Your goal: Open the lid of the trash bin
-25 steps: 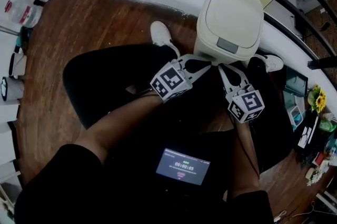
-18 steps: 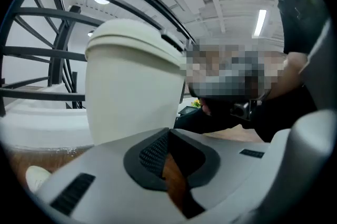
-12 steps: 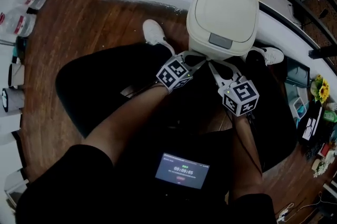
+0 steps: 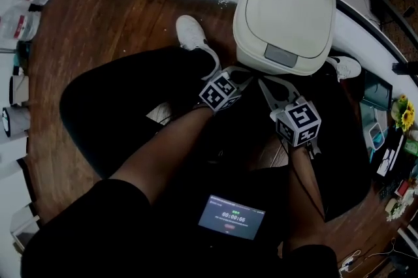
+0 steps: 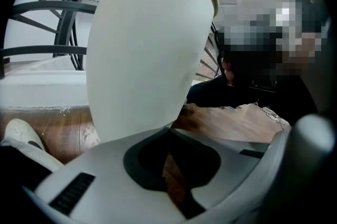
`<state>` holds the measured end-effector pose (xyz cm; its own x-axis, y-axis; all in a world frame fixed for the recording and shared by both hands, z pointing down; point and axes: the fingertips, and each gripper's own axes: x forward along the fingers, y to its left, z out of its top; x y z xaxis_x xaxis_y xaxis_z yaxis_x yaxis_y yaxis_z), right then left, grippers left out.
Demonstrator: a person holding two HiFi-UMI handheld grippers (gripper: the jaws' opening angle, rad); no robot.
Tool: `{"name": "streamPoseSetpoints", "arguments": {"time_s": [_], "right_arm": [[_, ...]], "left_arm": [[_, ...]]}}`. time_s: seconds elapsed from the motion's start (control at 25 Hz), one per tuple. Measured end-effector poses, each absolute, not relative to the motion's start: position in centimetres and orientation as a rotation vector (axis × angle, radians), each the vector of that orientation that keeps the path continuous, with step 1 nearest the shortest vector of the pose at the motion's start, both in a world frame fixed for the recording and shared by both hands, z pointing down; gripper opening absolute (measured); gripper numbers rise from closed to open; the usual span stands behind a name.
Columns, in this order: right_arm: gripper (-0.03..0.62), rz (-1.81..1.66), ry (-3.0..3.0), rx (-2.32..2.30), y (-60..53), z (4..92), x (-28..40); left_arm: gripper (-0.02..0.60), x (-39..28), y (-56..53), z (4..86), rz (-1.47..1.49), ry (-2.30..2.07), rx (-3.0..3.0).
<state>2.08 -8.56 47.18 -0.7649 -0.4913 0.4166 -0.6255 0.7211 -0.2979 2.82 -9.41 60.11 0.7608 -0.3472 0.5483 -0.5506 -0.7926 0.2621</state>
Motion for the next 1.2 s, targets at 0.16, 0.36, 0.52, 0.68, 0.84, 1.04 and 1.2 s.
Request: {"name": "streamPoseSetpoints", "arguments": {"time_s": [0.16, 0.36, 0.52, 0.68, 0.84, 1.04, 1.2], "right_arm": [[0.023, 0.678, -2.605, 0.908, -9.8, 48.5, 2.6], [0.023, 0.751, -2.597, 0.948, -10.6, 50.0, 3.6], [0.023, 0.753, -2.585, 0.958, -11.2, 50.7, 3.8], [0.023, 0.762, -2.576, 0.964, -11.4, 51.2, 4.0], [0.023, 0.780, -2.581, 0.988, -11.9, 51.4, 4.5], [0.023, 0.807, -2.571, 1.022, -12.2, 51.6, 5.1], [0.023, 0.812, -2.575, 1.042, -12.3, 51.4, 5.2]], "left_arm": [[0.037, 2.5, -10.5, 62.4, 0.674, -0.723, 2.488], [0.037, 2.9, -11.6, 64.5, 0.675, -0.747, 2.450], [0.037, 3.2, -12.9, 65.9, 0.634, -0.791, 2.419], [0.037, 3.7, -13.8, 66.7, 0.606, -0.814, 2.422], [0.037, 3.8, -14.3, 67.8, 0.613, -0.842, 2.404], [0.037, 4.1, -15.2, 68.4, 0.590, -0.898, 2.385], [0.037, 3.8, -15.8, 69.3, 0.598, -0.944, 2.330]]}}
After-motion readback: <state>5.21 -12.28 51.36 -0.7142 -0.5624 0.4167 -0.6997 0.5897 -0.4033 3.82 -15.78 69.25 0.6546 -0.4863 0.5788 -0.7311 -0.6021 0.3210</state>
